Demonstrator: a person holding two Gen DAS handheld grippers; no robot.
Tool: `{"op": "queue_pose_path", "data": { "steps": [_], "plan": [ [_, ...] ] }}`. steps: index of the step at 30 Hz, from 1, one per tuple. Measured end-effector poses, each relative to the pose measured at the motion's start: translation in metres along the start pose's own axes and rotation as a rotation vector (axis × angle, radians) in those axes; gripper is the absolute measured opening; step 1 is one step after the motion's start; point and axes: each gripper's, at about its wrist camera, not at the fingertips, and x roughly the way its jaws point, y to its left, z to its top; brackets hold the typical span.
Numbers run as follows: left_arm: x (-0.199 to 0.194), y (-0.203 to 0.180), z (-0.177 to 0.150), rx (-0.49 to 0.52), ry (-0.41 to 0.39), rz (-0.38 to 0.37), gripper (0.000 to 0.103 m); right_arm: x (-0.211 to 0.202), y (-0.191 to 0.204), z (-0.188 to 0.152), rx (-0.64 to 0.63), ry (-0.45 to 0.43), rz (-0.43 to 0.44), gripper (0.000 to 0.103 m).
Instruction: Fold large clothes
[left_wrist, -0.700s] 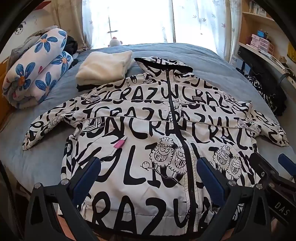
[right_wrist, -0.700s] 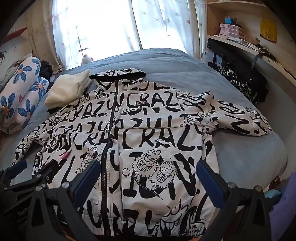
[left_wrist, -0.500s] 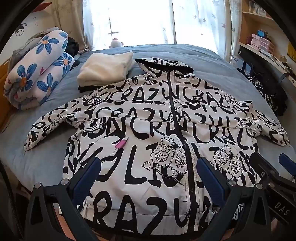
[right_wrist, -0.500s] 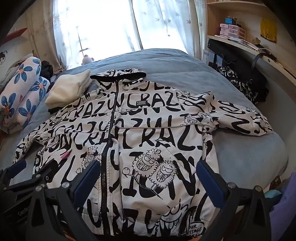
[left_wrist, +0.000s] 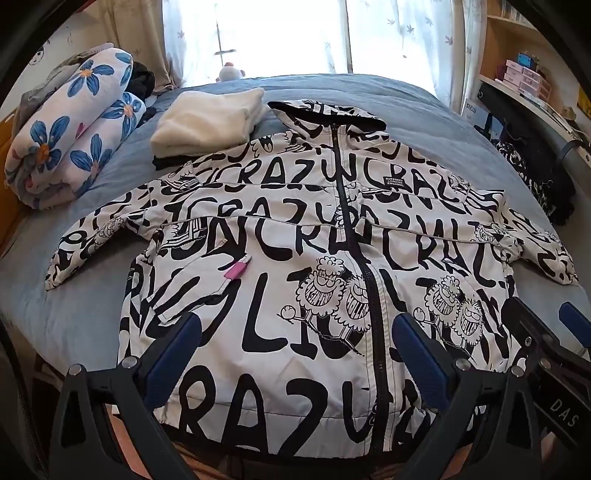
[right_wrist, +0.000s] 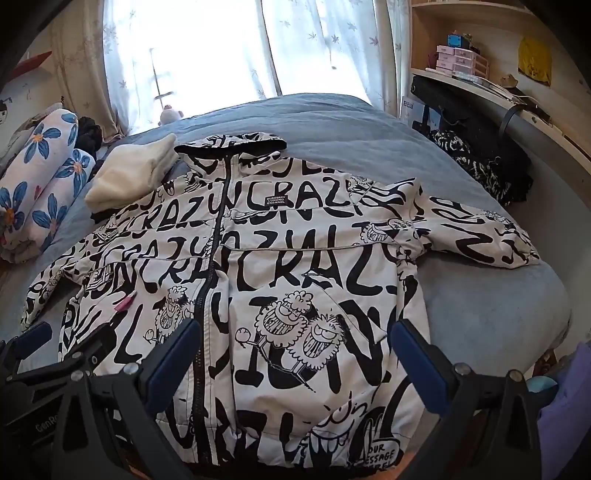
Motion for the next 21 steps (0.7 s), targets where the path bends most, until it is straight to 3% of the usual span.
{"op": "queue_pose_path", "data": {
  "steps": [21],
  "plan": [
    [0.003, -0.001, -0.002, 0.000, 0.012, 0.001, 0.102, 0.011, -0.003, -0.003, 0.004, 0.031, -0.019, 0.103]
  ]
}}
